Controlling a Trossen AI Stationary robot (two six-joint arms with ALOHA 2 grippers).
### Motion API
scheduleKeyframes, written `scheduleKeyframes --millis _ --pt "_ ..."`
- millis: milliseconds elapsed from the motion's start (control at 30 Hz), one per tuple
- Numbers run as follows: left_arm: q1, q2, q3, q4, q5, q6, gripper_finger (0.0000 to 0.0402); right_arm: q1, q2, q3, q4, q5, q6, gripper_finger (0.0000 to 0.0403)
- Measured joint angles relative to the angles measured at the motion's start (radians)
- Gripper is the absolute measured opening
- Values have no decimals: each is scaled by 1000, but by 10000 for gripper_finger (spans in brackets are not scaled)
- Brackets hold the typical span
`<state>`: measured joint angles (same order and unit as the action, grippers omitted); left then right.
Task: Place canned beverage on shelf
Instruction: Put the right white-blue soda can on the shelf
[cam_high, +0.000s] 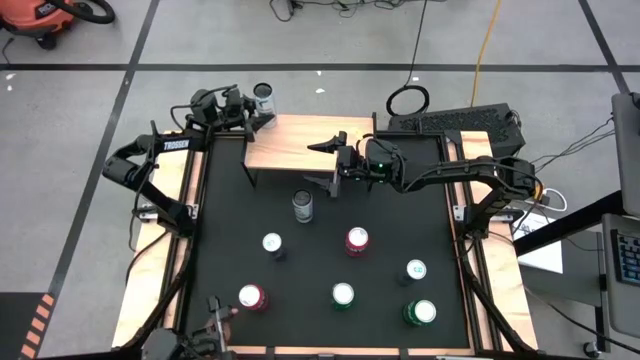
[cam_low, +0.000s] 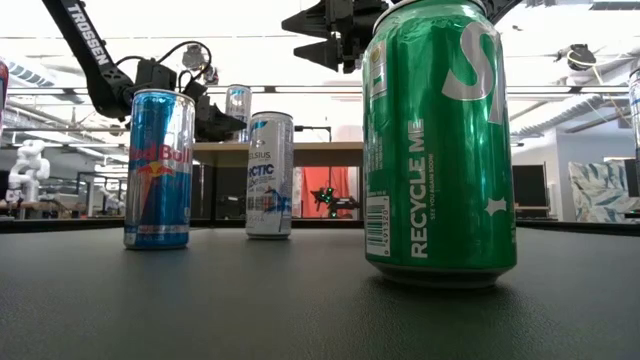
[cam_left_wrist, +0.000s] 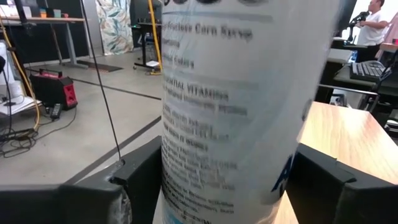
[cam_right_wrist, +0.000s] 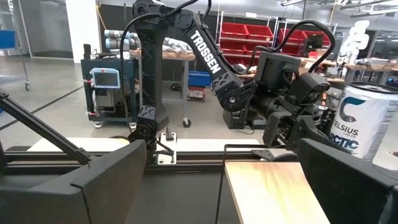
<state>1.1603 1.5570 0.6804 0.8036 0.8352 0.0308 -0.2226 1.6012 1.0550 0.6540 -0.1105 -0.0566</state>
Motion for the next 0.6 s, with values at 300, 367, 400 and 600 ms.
scheduleKeyframes --millis 300,367,400,600 --pt "0 1 -1 0 7 1 310 0 0 0 0 0 0 400" --pt "0 1 -1 4 10 1 311 0 0 0 0 0 0 400" --pt "0 1 -2 6 11 1 311 0 0 0 0 0 0 400" --pt "2 2 -2 59 36 -56 311 0 0 0 -1 0 0 400"
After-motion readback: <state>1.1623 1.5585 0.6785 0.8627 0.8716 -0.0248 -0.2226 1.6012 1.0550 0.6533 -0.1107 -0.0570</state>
